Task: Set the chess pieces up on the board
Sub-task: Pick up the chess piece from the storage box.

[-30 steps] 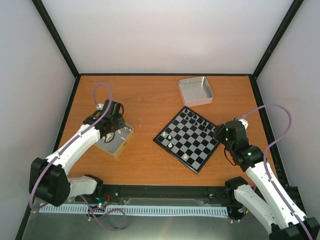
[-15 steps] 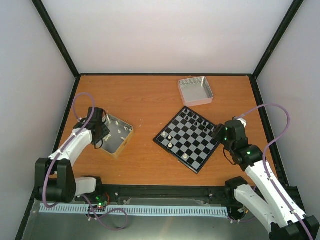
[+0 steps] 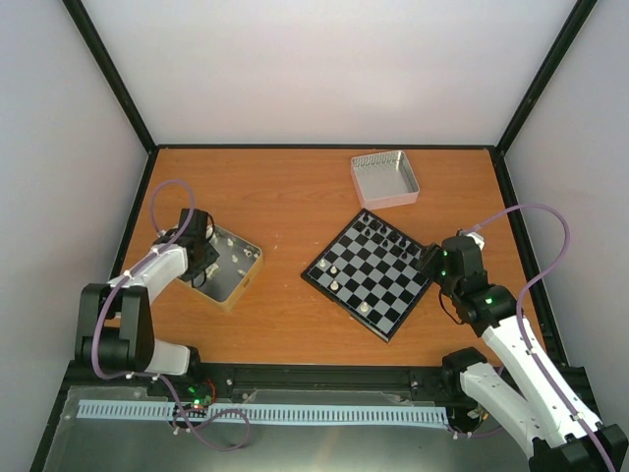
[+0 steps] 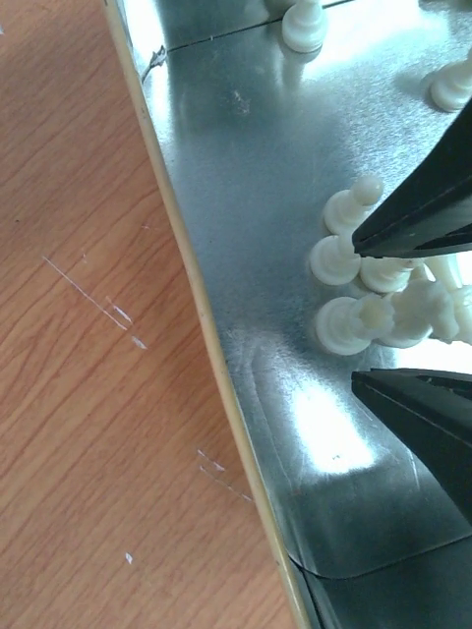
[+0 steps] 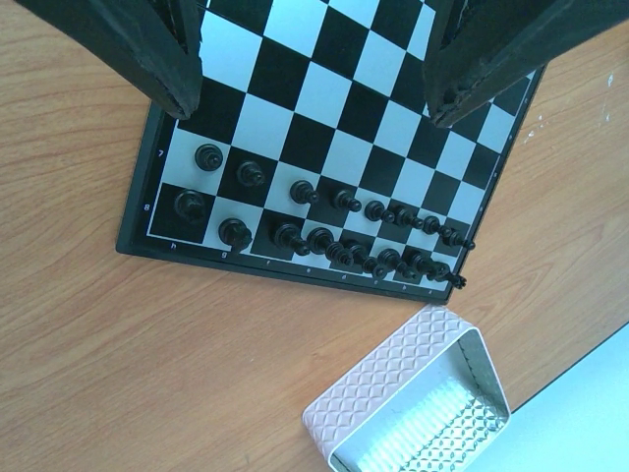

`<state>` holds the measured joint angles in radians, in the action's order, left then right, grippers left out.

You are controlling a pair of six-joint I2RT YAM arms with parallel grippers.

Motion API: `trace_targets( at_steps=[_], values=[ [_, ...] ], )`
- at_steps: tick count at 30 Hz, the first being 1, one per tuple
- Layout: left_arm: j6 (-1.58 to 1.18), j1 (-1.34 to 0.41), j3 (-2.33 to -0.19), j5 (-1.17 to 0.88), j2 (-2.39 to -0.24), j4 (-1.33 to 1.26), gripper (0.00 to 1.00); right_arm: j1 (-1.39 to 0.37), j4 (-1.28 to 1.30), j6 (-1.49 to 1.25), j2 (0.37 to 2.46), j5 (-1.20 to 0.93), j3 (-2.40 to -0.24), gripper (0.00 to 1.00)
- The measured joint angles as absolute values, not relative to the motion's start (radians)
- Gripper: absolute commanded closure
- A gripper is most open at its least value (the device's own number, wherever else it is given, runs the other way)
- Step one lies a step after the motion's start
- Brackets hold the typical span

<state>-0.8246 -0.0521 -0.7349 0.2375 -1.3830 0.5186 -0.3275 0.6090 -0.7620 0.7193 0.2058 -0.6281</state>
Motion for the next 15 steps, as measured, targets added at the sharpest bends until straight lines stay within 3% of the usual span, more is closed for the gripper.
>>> trace_targets(
  at_steps=[3, 10, 15],
  values=[
    [-0.825, -0.052, -0.743, 0.241, -1.409, 0.508, 0.71, -0.327, 0.609, -0.762, 0.719, 0.206, -0.628, 0.38],
    [-0.820, -0.051, -0.743, 0.239, -1.444, 0.493, 0.92, -0.327, 0.609, -0.759, 0.720, 0.206, -0.628, 0.38],
    [-0.812, -0.051, -0.745, 0.242, -1.423, 0.499, 0.95, -0.327, 0.609, -0.758, 0.720, 0.207, -0.628, 0.38]
  ],
)
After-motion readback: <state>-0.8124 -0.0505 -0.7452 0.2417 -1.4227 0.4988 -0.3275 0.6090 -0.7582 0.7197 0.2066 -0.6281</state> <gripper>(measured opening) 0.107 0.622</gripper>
